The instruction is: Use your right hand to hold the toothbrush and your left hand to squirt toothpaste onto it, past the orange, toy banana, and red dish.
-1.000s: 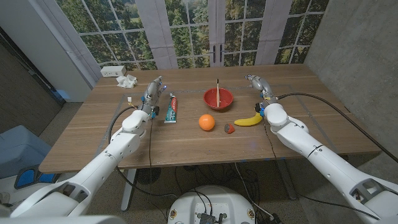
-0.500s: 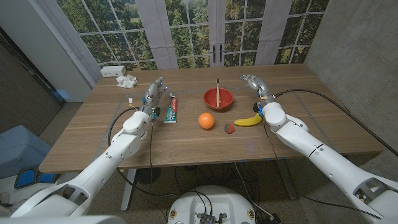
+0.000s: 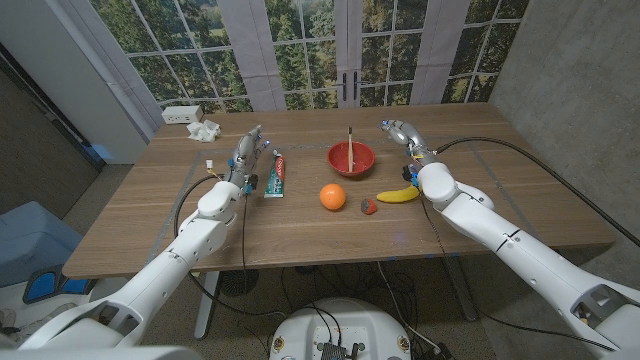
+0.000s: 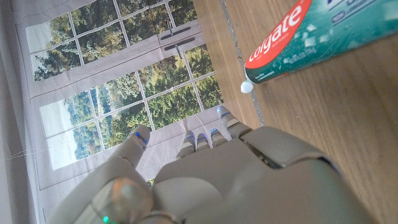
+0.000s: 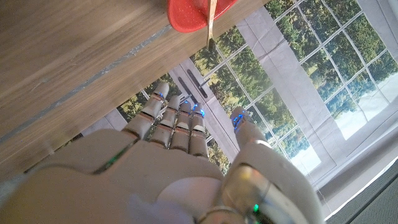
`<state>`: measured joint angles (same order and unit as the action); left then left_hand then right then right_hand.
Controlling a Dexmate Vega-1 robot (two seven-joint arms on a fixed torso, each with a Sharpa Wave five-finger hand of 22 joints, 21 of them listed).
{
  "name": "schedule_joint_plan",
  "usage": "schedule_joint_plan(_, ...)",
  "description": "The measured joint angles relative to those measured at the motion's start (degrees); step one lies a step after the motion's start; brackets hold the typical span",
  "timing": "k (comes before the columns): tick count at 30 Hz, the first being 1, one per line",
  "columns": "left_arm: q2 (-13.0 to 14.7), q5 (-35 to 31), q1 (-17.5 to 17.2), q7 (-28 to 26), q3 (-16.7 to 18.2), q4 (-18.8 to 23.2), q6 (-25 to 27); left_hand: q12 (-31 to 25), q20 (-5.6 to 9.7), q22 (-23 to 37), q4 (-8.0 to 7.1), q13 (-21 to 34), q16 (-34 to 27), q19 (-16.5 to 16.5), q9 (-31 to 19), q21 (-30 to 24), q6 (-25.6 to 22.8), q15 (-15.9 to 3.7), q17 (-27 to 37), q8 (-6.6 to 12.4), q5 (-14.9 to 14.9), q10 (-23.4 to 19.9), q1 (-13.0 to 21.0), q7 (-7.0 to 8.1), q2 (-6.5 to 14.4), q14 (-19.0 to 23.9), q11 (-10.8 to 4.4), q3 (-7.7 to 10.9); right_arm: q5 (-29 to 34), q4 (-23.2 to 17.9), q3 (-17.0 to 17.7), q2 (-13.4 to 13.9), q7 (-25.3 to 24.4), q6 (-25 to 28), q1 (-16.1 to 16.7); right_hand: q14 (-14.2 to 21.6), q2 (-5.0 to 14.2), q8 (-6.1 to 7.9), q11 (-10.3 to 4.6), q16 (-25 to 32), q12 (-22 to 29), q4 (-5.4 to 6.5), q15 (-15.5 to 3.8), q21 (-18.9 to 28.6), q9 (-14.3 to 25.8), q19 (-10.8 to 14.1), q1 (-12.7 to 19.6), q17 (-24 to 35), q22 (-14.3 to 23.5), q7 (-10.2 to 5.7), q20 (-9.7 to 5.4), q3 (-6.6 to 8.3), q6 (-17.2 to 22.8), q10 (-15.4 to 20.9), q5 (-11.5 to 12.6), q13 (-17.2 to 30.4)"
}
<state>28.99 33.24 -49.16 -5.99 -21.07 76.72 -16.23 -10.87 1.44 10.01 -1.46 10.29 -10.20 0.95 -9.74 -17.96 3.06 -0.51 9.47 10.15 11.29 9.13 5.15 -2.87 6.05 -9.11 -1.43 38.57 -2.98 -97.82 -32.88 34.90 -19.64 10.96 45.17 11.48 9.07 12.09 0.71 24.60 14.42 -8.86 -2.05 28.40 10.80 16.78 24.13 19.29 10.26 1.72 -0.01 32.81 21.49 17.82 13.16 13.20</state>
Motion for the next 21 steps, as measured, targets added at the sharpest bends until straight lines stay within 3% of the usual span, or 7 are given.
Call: schedule_joint_plan(21, 0.21, 0.87, -0.41, 1.54, 0.60, -0.79, -1.40, 0.00, 0.00, -0.01, -0.01, -0.01, 0.00, 0.00, 0.00, 0.42, -0.21, 0.00, 0.00, 0.00, 0.00, 0.00, 0.00, 0.21, 0.00, 0.00, 0.00, 0.00, 3.29, -2.68, -3.35, -0.63, 2.64, 5.85, -2.34, 0.00, 0.15, 0.00, 0.00, 0.41, 0.00, -0.23, 0.00, 0.00, -0.01, 0.22, -0.15, 0.53, -0.01, 0.00, 0.23, -0.23, 0.00, 0.00, 0.00, -0.01)
